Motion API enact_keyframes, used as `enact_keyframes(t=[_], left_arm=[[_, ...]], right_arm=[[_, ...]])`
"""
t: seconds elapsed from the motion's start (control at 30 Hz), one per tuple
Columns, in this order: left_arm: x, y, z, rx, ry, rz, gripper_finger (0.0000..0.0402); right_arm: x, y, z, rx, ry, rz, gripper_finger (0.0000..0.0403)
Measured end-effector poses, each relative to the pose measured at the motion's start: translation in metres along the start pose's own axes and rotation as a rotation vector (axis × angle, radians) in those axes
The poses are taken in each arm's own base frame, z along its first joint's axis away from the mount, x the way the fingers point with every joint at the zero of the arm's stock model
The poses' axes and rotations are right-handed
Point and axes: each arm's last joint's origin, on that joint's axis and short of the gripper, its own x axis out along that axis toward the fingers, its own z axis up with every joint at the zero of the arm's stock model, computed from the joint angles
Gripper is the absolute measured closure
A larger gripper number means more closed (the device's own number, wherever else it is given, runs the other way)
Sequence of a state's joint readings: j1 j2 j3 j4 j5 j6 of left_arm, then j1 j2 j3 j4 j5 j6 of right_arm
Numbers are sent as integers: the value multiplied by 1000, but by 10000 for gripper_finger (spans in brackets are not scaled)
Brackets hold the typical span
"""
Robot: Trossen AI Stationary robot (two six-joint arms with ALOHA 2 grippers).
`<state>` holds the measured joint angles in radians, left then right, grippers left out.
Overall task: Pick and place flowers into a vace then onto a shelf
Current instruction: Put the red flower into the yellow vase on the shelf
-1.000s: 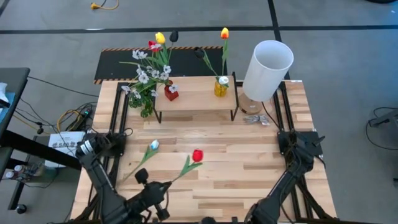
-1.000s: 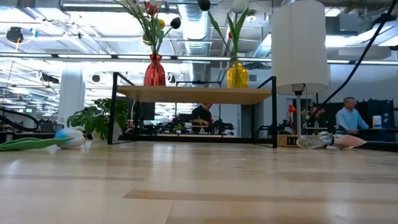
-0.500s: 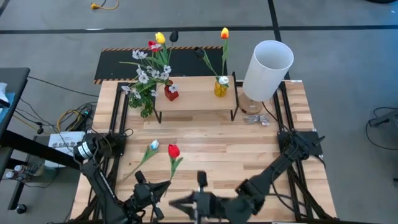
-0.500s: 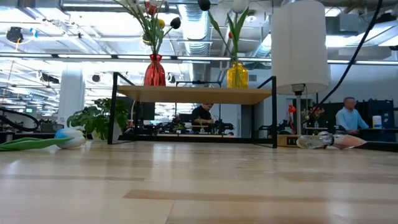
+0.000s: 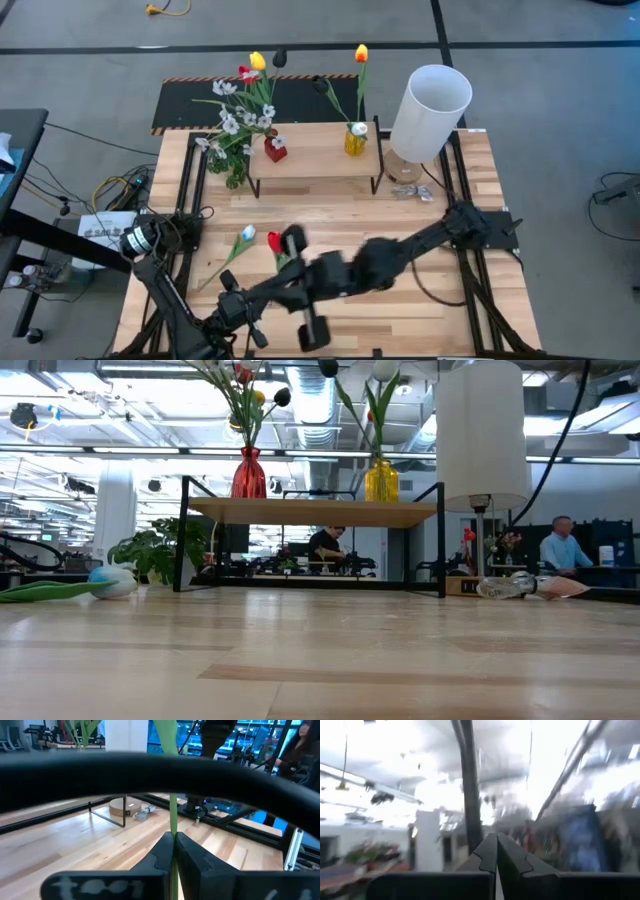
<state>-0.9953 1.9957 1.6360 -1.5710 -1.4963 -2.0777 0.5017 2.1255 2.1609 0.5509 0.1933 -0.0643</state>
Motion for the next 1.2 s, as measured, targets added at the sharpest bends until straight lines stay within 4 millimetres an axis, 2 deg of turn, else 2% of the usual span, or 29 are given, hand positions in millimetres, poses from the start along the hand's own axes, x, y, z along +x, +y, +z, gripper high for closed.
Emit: enact_keyframes(t=[0.1,0.2,0.3,0.47,0.57,0.73,0.87,0.97,1.1,1.2], left_arm=[[3,0,0,-3,-10,4,401],[6,0,1,-5,-13,10,401],[7,0,1,-7,-32,3,401],[11,-1,2,-18,-53,3,401],[13,-1,2,-24,-60,6,401],[15,-1,2,-26,-62,8,401],[15,-1,2,-26,-62,8,401],[15,-1,2,-29,-59,10,401],[15,-1,2,-33,-56,12,401],[15,-1,2,-34,-54,13,401]], right_arm=[[-4,3,33,-100,-65,-121,403],[-11,8,57,-189,-17,-291,403],[-15,12,62,-220,69,-309,403],[-18,22,57,-172,118,-282,403],[-24,33,36,-112,157,-208,403],[-50,64,-21,49,346,-140,403],[-82,101,-53,281,506,-77,403],[-106,128,-68,463,591,-29,403],[-145,160,-87,647,693,-81,403],[-175,178,-98,733,696,-163,403]])
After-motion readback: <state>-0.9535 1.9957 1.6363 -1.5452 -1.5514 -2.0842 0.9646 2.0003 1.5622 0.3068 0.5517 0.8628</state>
